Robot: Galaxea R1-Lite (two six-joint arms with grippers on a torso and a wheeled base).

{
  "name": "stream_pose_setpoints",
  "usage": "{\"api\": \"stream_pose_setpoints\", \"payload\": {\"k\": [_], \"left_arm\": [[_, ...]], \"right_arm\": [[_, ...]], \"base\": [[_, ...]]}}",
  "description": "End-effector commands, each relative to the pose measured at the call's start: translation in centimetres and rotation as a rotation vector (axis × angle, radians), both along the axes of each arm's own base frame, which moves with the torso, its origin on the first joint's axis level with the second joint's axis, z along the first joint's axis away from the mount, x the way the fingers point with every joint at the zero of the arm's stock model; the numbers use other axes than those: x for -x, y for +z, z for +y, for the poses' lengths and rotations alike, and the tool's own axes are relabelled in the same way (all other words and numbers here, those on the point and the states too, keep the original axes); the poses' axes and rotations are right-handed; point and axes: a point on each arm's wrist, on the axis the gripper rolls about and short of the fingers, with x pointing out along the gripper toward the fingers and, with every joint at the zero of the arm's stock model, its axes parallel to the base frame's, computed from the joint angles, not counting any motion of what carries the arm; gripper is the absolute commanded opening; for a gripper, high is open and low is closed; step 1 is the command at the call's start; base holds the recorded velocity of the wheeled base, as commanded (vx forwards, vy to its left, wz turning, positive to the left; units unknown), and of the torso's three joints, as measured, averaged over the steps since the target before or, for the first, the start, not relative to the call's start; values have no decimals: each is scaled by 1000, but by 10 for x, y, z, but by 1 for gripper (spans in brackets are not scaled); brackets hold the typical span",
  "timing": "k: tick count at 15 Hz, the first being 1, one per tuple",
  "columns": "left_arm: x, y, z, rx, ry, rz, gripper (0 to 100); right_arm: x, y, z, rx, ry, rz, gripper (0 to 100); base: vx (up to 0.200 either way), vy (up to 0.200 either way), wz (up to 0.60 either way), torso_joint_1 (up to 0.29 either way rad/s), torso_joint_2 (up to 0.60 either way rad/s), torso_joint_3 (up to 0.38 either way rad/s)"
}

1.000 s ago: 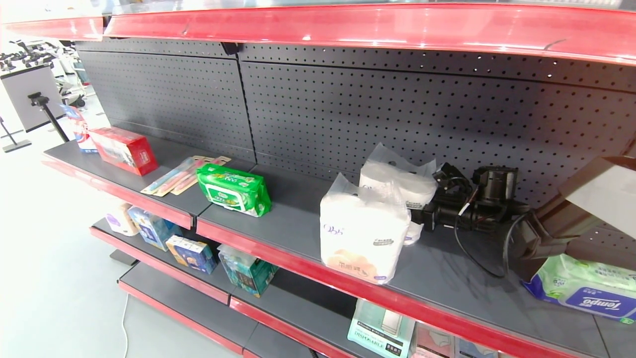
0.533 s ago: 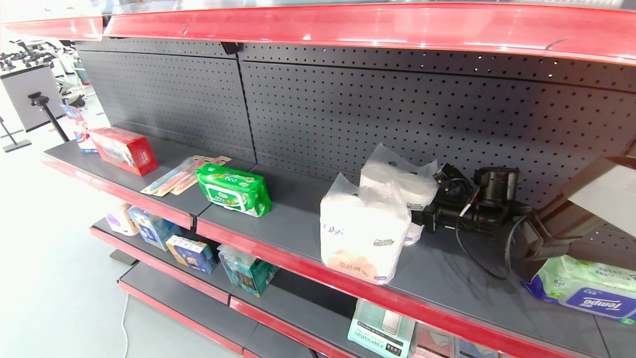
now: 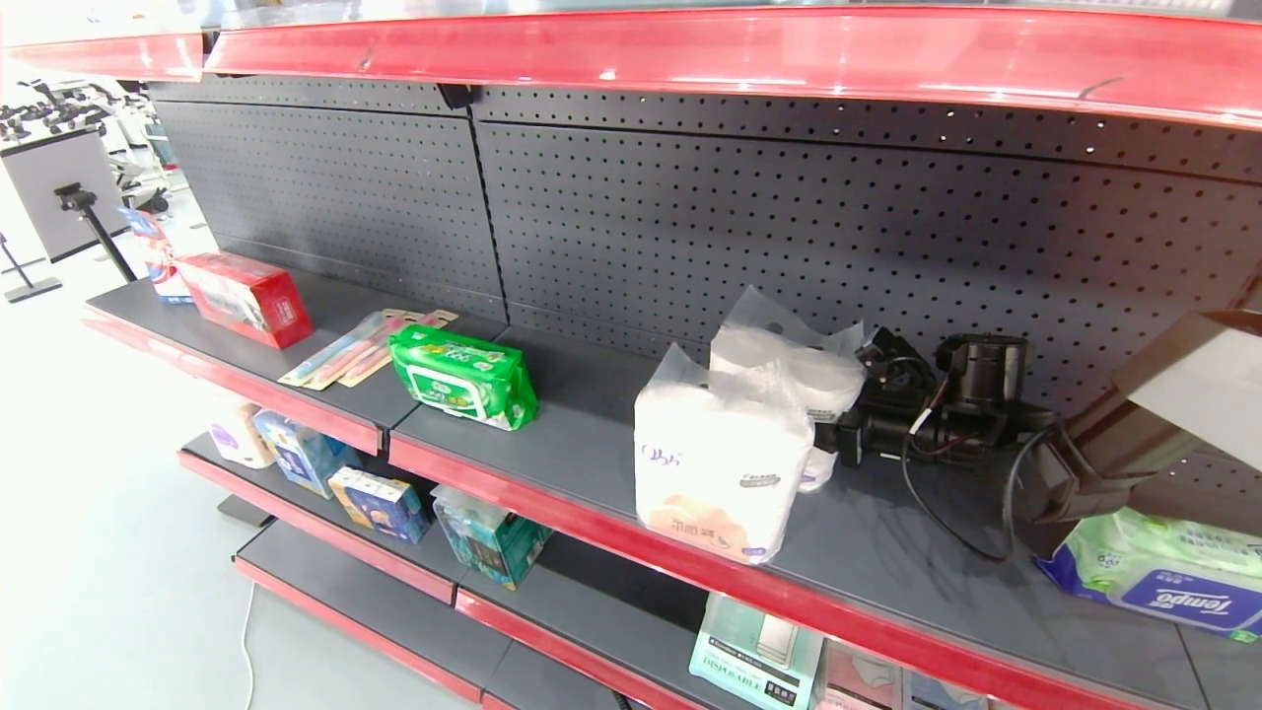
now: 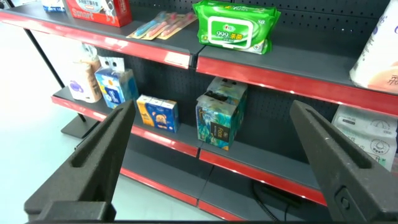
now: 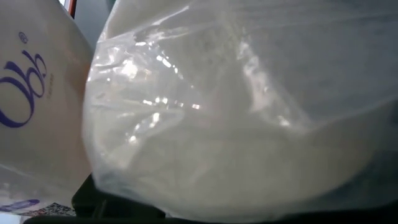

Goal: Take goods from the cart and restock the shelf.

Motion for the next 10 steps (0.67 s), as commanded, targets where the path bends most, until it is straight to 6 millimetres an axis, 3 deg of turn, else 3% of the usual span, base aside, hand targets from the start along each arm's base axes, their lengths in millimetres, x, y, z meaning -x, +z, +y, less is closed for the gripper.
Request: {"api": "stream_pose_setpoints", "payload": {"k": [1, 10], "left_arm": [[0, 0, 0, 0, 1, 1, 100], [0, 0, 0, 0, 1, 1, 100]], "right_arm": [[0, 0, 5, -1, 13, -1, 0], [-2, 0, 2, 12, -31, -5, 0]], "base": [[0, 0, 0, 0, 0, 0], [0, 0, 0, 0, 0, 0]]}}
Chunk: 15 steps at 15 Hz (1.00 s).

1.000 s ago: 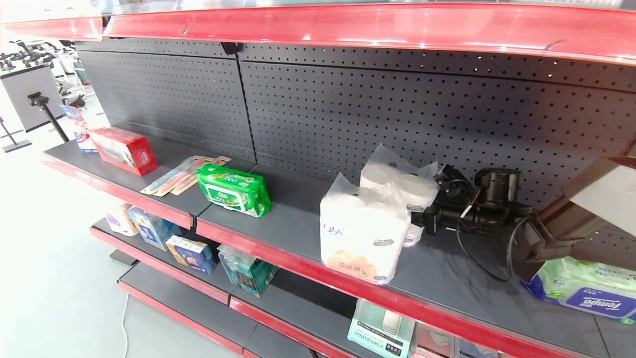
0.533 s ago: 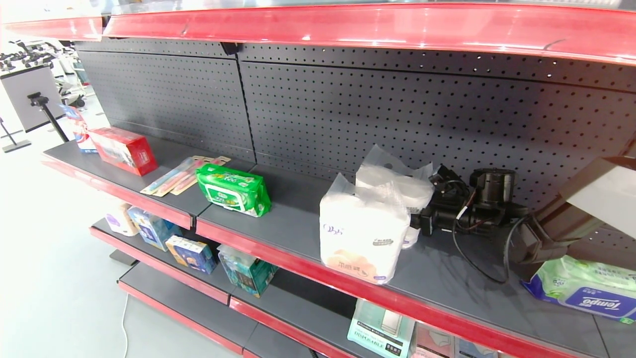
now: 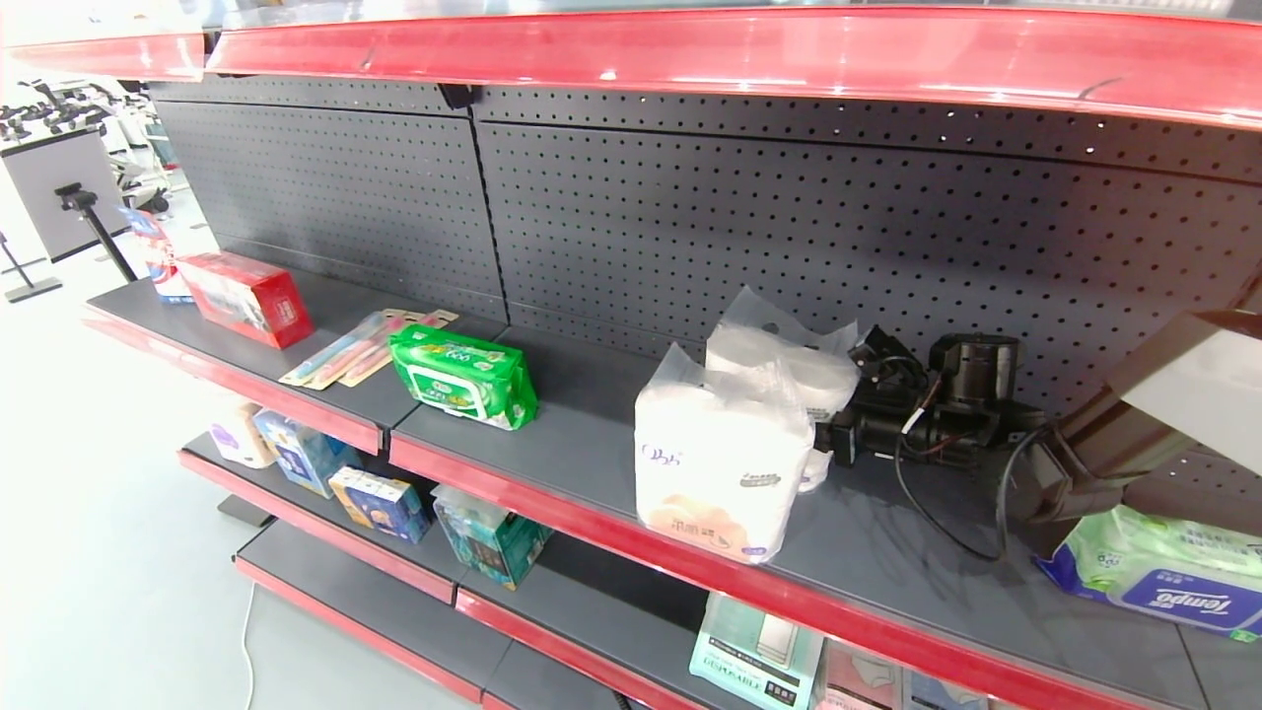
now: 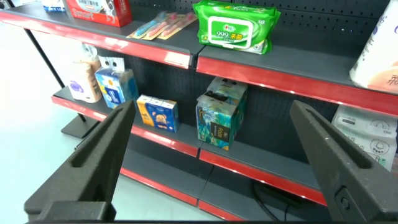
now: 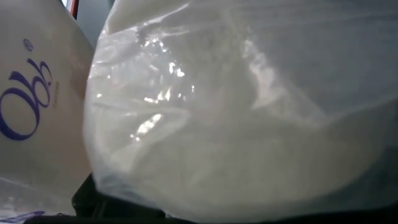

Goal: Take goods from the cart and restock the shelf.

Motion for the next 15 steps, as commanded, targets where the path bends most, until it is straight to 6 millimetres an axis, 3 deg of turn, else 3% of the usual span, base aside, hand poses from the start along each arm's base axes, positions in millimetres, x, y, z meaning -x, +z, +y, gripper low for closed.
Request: {"api": "stream_pose_setpoints", "payload": {"k": [1, 10, 15], "left_arm": [[0, 0, 0, 0, 0, 1, 100], [0, 0, 0, 0, 0, 1, 100], [0, 0, 0, 0, 0, 1, 100]], "right_arm": [[0, 0, -1, 3, -8, 0, 0], [0, 0, 1, 16, -33, -3, 0], [0, 0, -1, -7, 36, -10, 0]], "base": [[0, 0, 0, 0, 0, 0], [0, 0, 0, 0, 0, 0], [0, 0, 0, 0, 0, 0]]}}
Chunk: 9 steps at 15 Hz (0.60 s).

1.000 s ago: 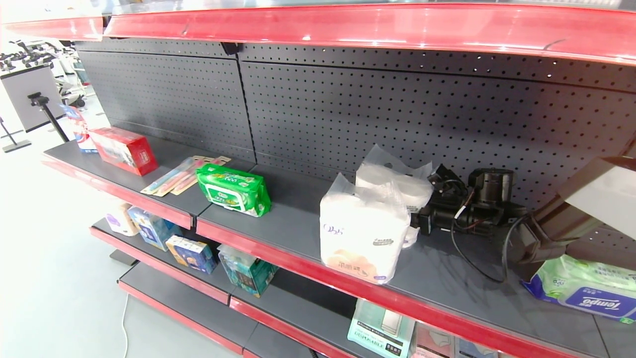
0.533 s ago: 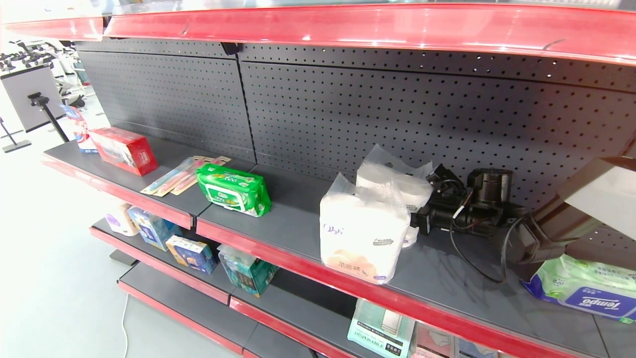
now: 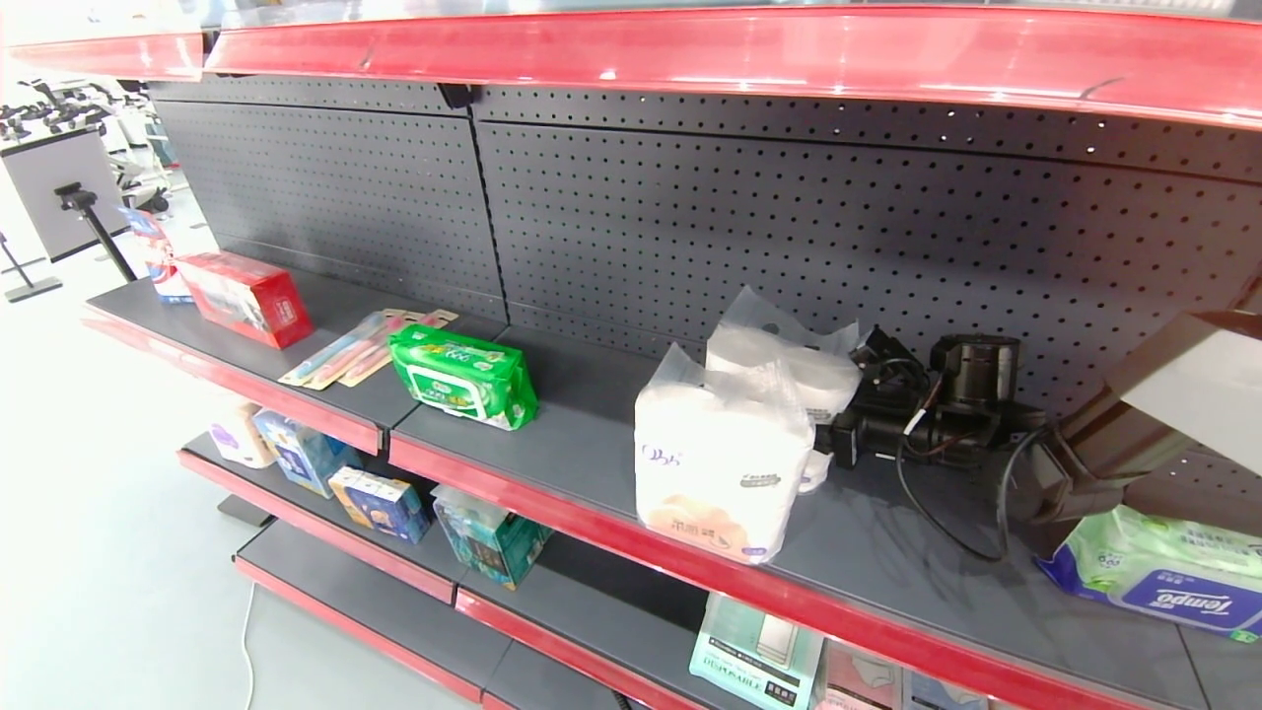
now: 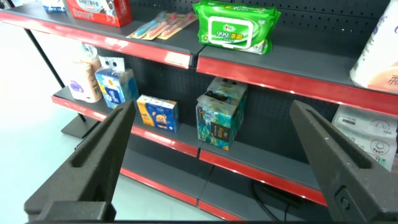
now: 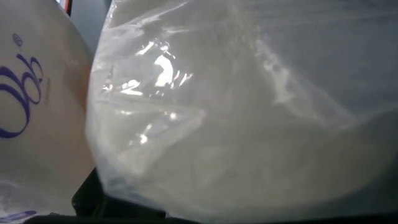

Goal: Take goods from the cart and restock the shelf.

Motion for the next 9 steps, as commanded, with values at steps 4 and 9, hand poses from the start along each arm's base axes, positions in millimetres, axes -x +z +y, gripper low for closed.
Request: {"api": "stream_pose_setpoints", "payload": {"k": [4, 9], "left_arm": [[0, 0, 0, 0, 0, 1, 100], [0, 0, 0, 0, 0, 1, 100]], "right_arm": [[-1, -1, 1, -12, 26, 3, 0], [0, -2, 4, -20, 55, 9, 0]], "base": [[0, 0, 0, 0, 0, 0], [0, 0, 0, 0, 0, 0]]}}
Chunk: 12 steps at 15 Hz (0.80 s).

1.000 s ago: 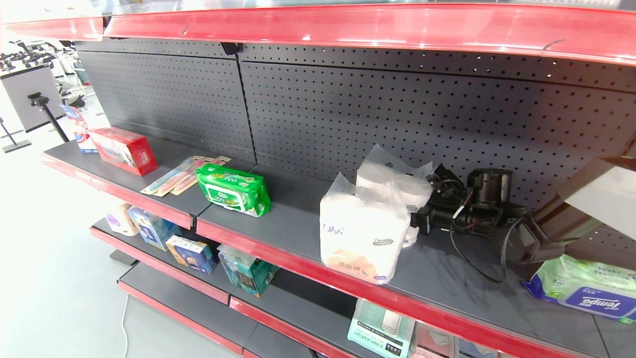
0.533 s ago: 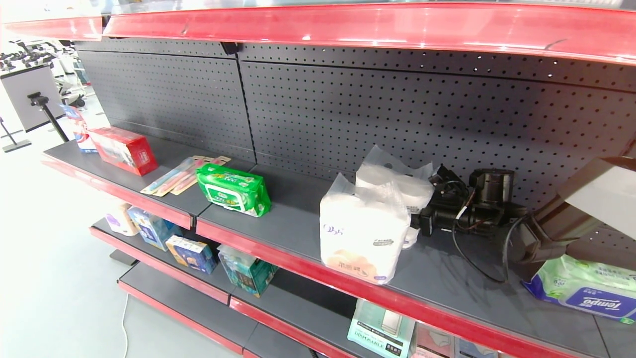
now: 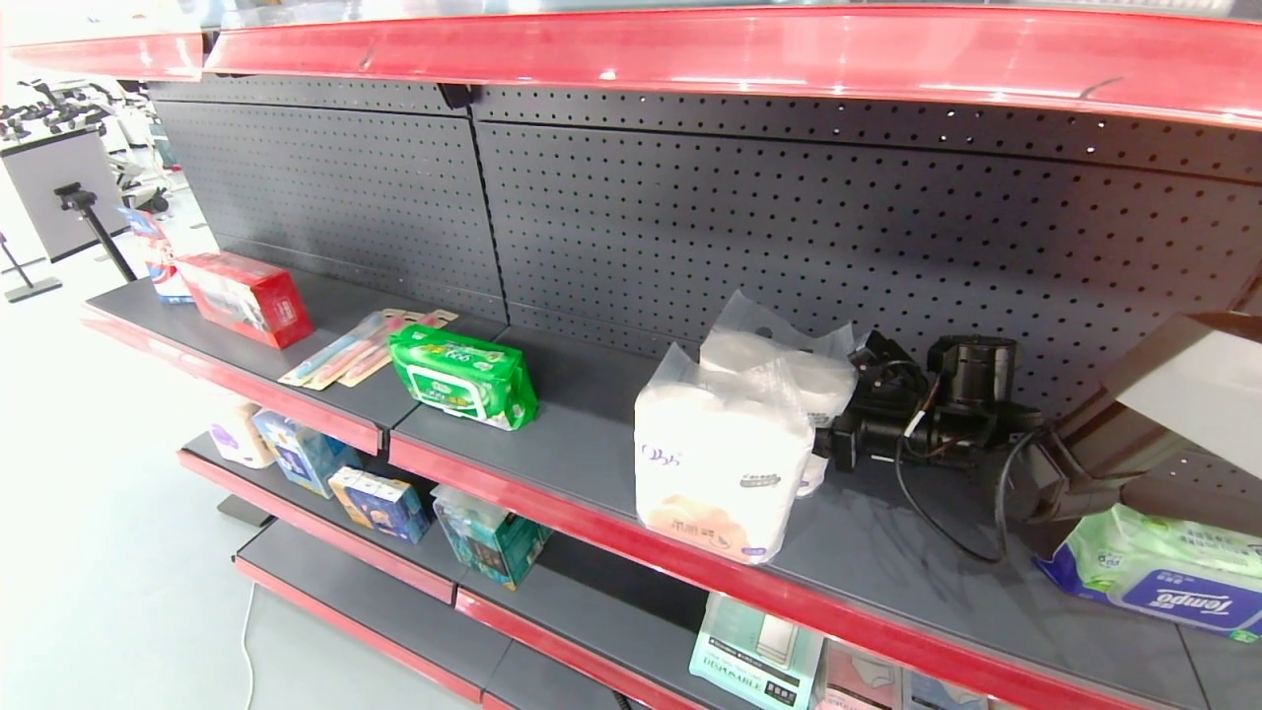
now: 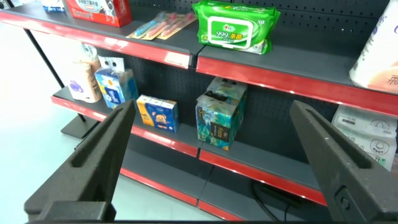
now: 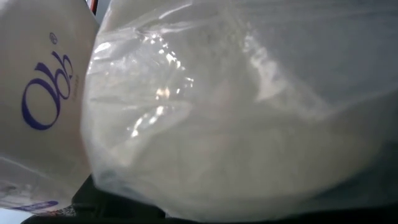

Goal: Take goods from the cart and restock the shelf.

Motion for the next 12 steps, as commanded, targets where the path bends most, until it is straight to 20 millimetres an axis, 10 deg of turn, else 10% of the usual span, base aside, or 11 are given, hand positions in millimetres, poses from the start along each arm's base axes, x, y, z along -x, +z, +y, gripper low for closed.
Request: {"api": "stream_pose_setpoints", "payload": {"k": [1, 6, 7, 12], "left_arm": [[0, 0, 0, 0, 1, 1, 100], [0, 0, 0, 0, 1, 1, 100], [0, 0, 0, 0, 1, 1, 100], [0, 0, 0, 0, 1, 1, 100]], "right_arm": [[0, -1, 1, 1, 1, 1, 0], [0, -1, 0, 2, -4, 3, 0], [0, -1, 0, 3, -4, 4, 100], [3, 7, -5, -5, -18, -5, 100]], "base": [[0, 0, 0, 0, 0, 0], [0, 0, 0, 0, 0, 0], [0, 0, 0, 0, 0, 0], [0, 0, 0, 0, 0, 0]]}}
